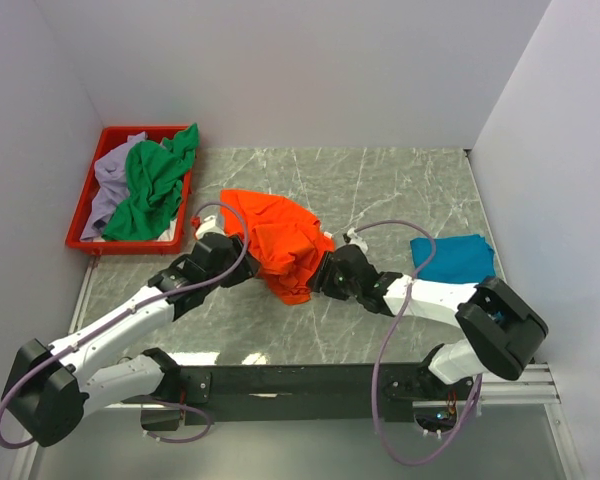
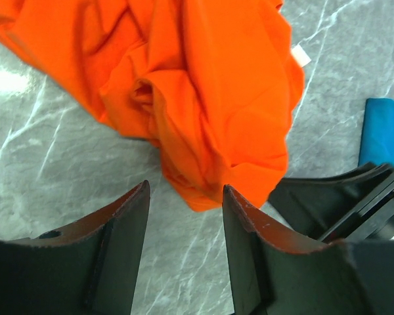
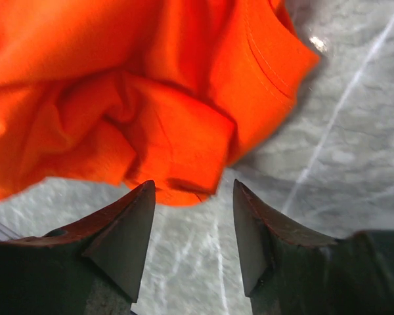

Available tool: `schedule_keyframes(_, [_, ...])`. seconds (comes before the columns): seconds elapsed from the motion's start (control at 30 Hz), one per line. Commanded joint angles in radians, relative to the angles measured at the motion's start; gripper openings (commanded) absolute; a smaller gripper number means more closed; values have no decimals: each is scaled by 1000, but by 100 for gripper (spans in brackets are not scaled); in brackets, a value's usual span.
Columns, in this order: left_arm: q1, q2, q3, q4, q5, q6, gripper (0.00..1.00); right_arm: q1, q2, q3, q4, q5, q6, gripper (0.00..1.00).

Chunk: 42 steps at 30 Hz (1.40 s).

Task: Fold and stack the t-shirts
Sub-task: Flatten the tshirt out

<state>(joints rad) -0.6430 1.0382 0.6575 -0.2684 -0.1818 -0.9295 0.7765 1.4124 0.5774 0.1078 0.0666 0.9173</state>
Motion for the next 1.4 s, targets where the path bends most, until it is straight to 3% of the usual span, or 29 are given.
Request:
schedule_keyframes(0.0, [2,-41,-12,1,-11,1,53,7,26,53,76,55,69,56])
schedule_keyframes(0.27, [2,-87,-42,-12,-16,-12,53,7,80,71,99,39,98,44])
schedule_keyframes(0.37, [3,-101,-56,-22,-27,-19,53,7,103,75,104,32,101,29])
schedule_keyframes(0.4, [2,-116,-61,-23,-31,-20,53,9,105,75,102,35,101,19])
schedule_keyframes(0.5, [3,-141,-71,-34,-48,-32,54,7,82,85,64,45,94,0])
schedule_keyframes(0.77, [34,-170,-78,-49,-71,-48,55,1,-185,165,-249,215,14,0])
schedule_keyframes(1.1, [236,-84,-84,43,51,-68,52,-109,-620,285,-611,371,-116,0])
schedule_keyframes(1.37, [243,112,-12,115,61,-77,53,-263,-731,438,-766,372,-209,0])
